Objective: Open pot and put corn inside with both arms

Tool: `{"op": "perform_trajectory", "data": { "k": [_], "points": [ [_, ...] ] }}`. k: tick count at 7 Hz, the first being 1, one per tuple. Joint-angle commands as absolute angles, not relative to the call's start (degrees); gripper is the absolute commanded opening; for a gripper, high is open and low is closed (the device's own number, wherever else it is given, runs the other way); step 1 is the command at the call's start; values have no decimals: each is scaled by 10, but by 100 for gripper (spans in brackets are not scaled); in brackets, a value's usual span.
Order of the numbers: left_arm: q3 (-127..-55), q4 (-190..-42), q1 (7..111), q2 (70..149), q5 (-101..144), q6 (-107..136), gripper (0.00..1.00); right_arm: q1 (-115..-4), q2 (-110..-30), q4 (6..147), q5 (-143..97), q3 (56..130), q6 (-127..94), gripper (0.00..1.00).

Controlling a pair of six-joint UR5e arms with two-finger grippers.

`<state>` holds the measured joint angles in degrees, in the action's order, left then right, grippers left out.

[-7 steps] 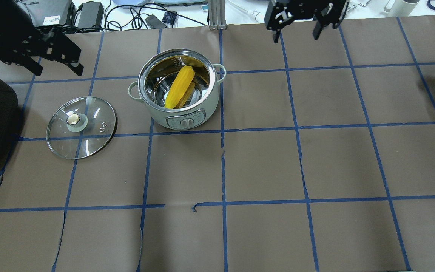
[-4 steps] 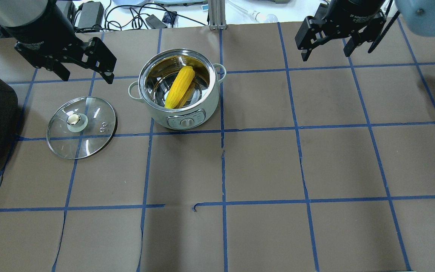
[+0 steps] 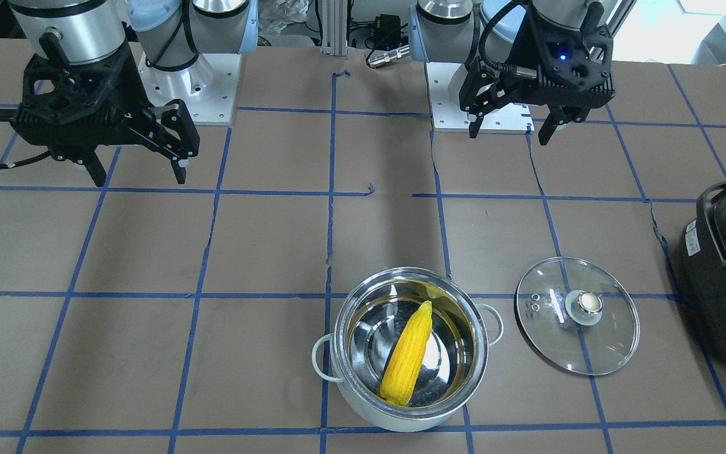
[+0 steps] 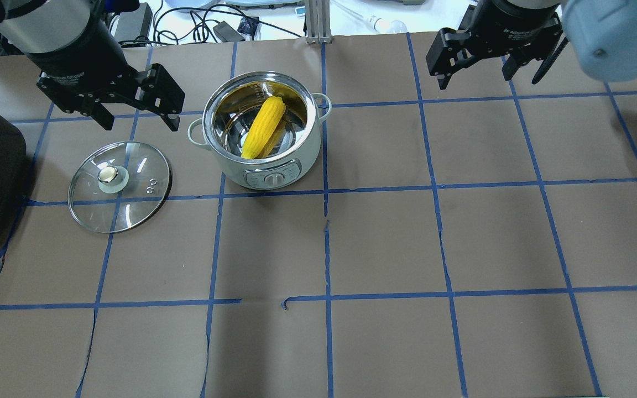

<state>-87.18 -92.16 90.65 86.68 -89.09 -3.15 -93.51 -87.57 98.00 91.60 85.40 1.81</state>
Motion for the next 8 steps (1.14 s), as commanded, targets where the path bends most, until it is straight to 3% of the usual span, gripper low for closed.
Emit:
{"op": "perform_trajectory", "data": {
  "k": [1, 8],
  "points": [
    [-875, -905, 903, 868, -889, -29, 100, -945, -871, 985, 918, 850, 11, 100],
    [-874, -905, 896, 868, -891, -31, 100, -945, -871, 992, 912, 856, 12, 100]
  ]
}}
